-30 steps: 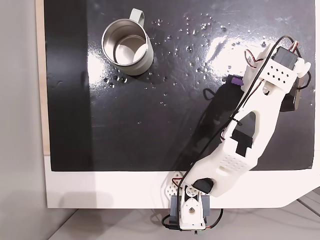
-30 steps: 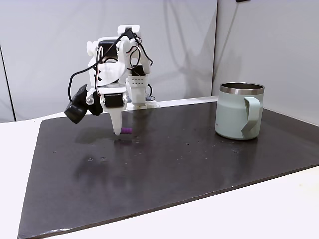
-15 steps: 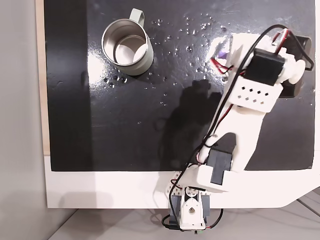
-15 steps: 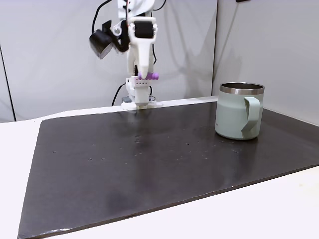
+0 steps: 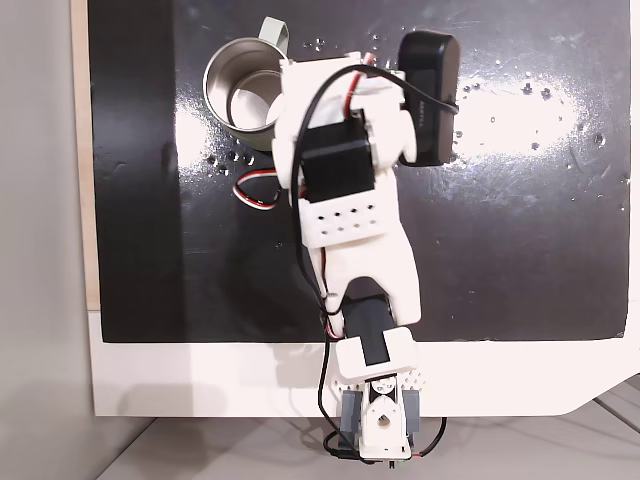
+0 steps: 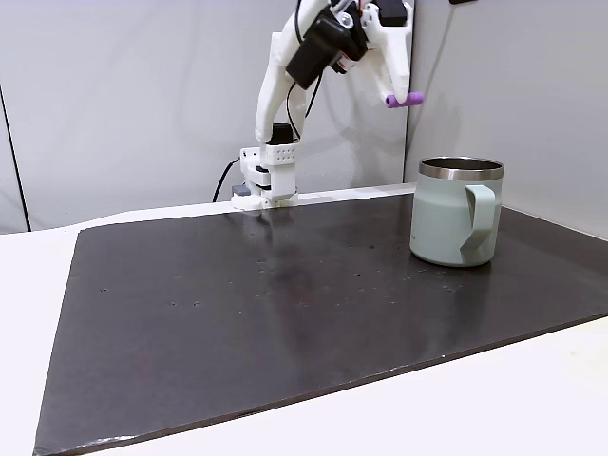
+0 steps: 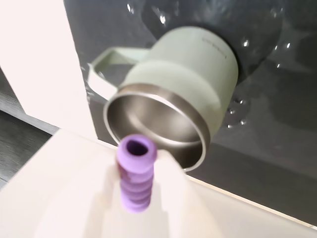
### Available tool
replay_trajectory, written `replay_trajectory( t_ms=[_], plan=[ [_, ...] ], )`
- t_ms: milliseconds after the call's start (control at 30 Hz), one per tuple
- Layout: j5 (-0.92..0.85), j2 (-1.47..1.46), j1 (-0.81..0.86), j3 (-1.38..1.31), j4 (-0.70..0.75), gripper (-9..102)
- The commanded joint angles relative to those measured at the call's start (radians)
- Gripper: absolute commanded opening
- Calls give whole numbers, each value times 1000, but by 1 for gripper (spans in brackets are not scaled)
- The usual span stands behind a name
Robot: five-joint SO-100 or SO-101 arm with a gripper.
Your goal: Grasp a pengrip and put it in the cup.
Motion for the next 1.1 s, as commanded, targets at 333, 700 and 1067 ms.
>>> replay_trajectory(
  t_ms=[333, 700, 1067],
  plan=[
    [18, -187, -124, -238, -71, 0],
    [-11, -207, -133, -241, -61, 25],
    [-9, -207, -135, -244, -29, 33]
  ],
)
